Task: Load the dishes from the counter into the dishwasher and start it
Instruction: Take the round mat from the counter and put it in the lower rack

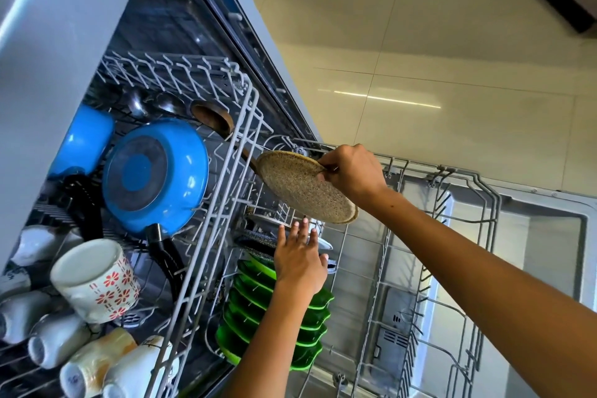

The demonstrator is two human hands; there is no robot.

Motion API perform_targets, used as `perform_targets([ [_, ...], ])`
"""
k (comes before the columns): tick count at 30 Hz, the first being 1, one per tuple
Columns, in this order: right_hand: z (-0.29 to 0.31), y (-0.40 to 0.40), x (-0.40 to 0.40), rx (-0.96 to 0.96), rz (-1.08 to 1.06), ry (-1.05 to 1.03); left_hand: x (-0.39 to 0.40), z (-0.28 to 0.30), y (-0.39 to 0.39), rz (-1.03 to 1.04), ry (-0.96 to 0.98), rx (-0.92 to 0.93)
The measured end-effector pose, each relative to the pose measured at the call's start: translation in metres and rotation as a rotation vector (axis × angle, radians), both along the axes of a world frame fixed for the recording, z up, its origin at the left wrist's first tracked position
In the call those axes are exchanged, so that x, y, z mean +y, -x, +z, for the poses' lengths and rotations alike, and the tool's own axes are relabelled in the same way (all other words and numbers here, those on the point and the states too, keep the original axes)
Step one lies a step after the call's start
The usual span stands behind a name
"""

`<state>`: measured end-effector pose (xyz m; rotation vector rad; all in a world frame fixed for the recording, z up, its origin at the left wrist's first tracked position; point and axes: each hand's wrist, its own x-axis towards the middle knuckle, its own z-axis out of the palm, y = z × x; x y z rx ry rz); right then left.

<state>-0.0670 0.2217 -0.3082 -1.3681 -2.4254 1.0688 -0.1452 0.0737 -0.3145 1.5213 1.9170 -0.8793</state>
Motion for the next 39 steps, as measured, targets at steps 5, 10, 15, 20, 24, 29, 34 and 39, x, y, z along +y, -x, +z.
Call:
perform_targets([
  [5, 0.0, 0.0, -0.002, 0.012, -0.003, 0.02, -0.002, 0.0, -0.001, -0.007, -0.028, 0.009],
  [10, -0.017, 0.001, -0.013, -0.043, 0.027, 0.027, -0.005, 0.001, -0.002, -0.019, -0.048, 0.023],
  [15, -0.034, -0.001, -0.028, -0.1, 0.045, 0.013, -0.006, 0.0, -0.001, -0.018, -0.067, 0.017],
  [20, -0.038, -0.006, -0.035, -0.137, 0.058, 0.027, -0.01, -0.001, -0.002, -0.02, -0.088, 0.016],
  [24, -0.026, -0.001, -0.03, -0.073, -0.033, -0.016, -0.011, -0.003, -0.001, -0.029, -0.106, 0.011],
  [29, -0.019, 0.003, -0.017, -0.032, -0.051, 0.02, -0.011, -0.004, 0.0, -0.024, -0.106, 0.01],
  [34, -0.024, 0.006, -0.018, -0.023, -0.014, -0.019, -0.01, -0.004, 0.001, -0.025, -0.1, 0.006],
  [39, -0.047, 0.015, -0.036, -0.132, 0.111, -0.04, -0.01, -0.004, 0.0, -0.027, -0.099, 0.009],
])
